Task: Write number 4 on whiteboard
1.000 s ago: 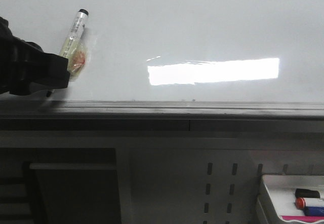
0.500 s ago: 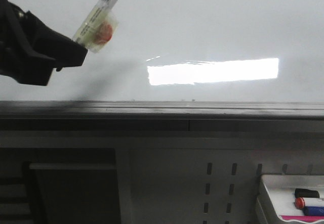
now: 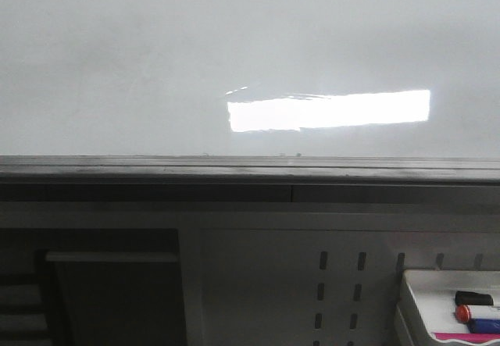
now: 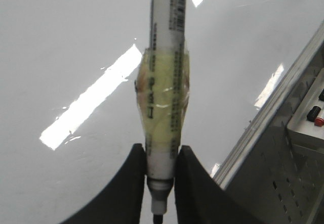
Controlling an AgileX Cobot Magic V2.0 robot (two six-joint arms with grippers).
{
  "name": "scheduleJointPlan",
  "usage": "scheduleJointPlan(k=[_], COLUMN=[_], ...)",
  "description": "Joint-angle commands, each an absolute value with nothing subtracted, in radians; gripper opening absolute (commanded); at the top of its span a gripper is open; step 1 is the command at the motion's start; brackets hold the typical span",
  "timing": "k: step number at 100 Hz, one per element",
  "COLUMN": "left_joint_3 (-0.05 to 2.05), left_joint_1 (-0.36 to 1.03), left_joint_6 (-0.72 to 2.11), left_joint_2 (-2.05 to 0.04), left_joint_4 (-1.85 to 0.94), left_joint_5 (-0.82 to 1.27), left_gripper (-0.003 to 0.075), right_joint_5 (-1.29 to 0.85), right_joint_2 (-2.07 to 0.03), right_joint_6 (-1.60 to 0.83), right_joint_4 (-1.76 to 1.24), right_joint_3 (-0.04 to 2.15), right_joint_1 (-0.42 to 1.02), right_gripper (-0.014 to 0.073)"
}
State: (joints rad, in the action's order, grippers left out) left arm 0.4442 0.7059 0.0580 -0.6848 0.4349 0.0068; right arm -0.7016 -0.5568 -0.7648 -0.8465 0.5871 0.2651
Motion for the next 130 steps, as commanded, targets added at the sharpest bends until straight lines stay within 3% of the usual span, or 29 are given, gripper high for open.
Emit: scheduleJointPlan(k=[1, 11, 20, 49, 72, 87, 103, 130], left_joint_3=[0.45, 0.42, 0.397, 0.381, 0.381, 0.381, 0.381, 0.381], left_joint_1=[0.731, 0.751, 0.766, 0.813, 0.845, 0.845, 0.845, 0.845], left_joint_6=[0.056, 0.056, 0.056, 0.056, 0.056, 0.056, 0.056, 0.056], left_joint_2=[-0.646, -0.639, -0.653, -0.745, -0.782, -0.782, -0.782, -0.782], left_joint_4=[0.451, 0.507, 0.557, 0.627, 0.637, 0.684, 0.702, 0.721], left_joint_5=[-0.04, -0.04, -0.053, -0.127, -0.154, -0.153, -0.15, -0.149], left_gripper=[-0.002, -0.002, -0.002, -0.002, -0.002, -0.002, -0.002, -0.002], right_joint_5=[-0.64, -0.657, -0.713, -0.78, -0.535, -0.472, -0.363, -0.359], right_joint_2=[-0.603, -0.643, -0.681, -0.804, -0.918, -0.977, -1.019, -1.088], right_joint_6=[-0.946, -1.065, -1.119, -1.333, -1.451, -1.451, -1.451, -1.451], right_joint_4=[-1.046, -1.169, -1.223, -1.248, -1.197, -1.208, -1.214, -1.216], right_joint_3=[0.62, 0.62, 0.624, 0.72, 0.736, 0.74, 0.745, 0.829], right_joint_1=[0.266, 0.266, 0.266, 0.365, 0.632, 0.728, 0.784, 0.814], right_gripper=[0.0106, 0.0344, 0.0444, 0.0395, 0.0397, 0.0397, 0.0397, 0.0372])
